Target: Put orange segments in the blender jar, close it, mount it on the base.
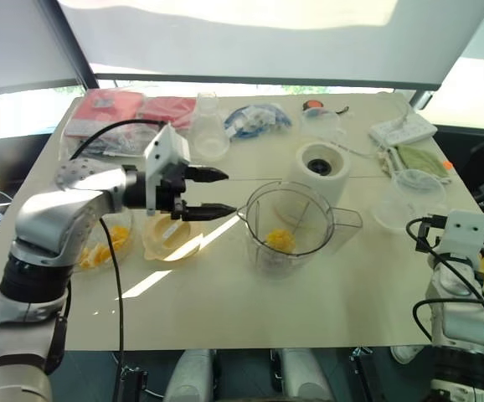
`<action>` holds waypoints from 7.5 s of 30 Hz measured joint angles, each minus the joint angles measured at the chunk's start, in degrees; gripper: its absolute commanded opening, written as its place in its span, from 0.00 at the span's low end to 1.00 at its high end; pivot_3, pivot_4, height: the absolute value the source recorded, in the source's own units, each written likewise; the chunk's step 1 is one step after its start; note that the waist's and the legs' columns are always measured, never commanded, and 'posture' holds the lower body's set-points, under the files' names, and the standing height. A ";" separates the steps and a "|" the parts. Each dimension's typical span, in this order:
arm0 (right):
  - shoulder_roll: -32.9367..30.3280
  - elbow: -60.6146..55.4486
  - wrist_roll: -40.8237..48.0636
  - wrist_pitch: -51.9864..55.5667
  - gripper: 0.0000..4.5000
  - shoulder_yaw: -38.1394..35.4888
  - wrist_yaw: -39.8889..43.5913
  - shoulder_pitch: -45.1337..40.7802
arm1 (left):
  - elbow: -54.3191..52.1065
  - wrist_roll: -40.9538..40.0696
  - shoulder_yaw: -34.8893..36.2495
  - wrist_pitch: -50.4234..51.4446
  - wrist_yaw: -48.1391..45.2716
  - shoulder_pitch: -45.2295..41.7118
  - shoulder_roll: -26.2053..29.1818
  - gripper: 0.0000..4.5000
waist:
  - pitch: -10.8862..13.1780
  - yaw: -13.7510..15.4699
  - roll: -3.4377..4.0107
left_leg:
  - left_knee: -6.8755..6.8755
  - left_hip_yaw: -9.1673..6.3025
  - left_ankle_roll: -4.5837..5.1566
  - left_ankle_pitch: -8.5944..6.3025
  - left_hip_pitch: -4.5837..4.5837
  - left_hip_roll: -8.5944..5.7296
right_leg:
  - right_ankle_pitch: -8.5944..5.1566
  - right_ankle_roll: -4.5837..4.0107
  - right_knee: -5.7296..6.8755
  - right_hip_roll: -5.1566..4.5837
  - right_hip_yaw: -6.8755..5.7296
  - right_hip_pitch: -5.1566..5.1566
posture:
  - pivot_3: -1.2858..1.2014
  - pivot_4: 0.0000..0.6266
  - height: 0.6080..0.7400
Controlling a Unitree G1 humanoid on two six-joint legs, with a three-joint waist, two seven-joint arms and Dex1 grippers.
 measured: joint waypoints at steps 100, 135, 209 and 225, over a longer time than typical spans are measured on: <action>-25.77 -45.66 59.91 23.57 0.99 -34.26 28.90 36.21 | 36.59 45.37 -28.80 31.24 -0.51 -17.56 -10.74 0.77 | -0.15 1.62 -1.05 | 0.15 0.01 0.39 -0.21 -0.03 0.01 | 0.07 0.16 -0.12 -0.09 0.00 0.14 | 0.52 0.24 1.00; -23.44 -42.44 51.78 23.14 1.00 -28.11 29.01 30.50 | 54.58 35.26 -14.41 -17.82 -4.20 -50.04 -11.89 0.05 | -0.36 1.52 -0.92 | 0.09 0.14 0.66 -0.17 -0.12 -0.21 | 0.06 0.18 -0.29 -0.13 -0.01 0.09 | 0.52 0.24 1.00; -8.20 -39.93 30.84 11.58 1.00 8.79 24.22 25.92 | 39.44 20.96 -49.60 -25.44 -30.51 -52.52 -20.46 0.05 | -0.97 1.43 -0.32 | 0.26 -0.11 0.69 -0.17 0.20 -0.03 | -0.21 0.02 -0.34 0.16 0.11 0.80 | 0.52 0.24 1.00; -5.44 -37.71 27.39 10.41 1.00 10.30 25.57 23.91 | 36.55 31.37 -44.31 -6.73 -30.25 -50.50 -23.96 0.05 | -0.98 1.36 -0.30 | 0.33 -0.24 0.69 -0.17 0.13 0.08 | -0.14 -0.10 -0.33 0.70 0.41 0.51 | 0.52 0.24 1.00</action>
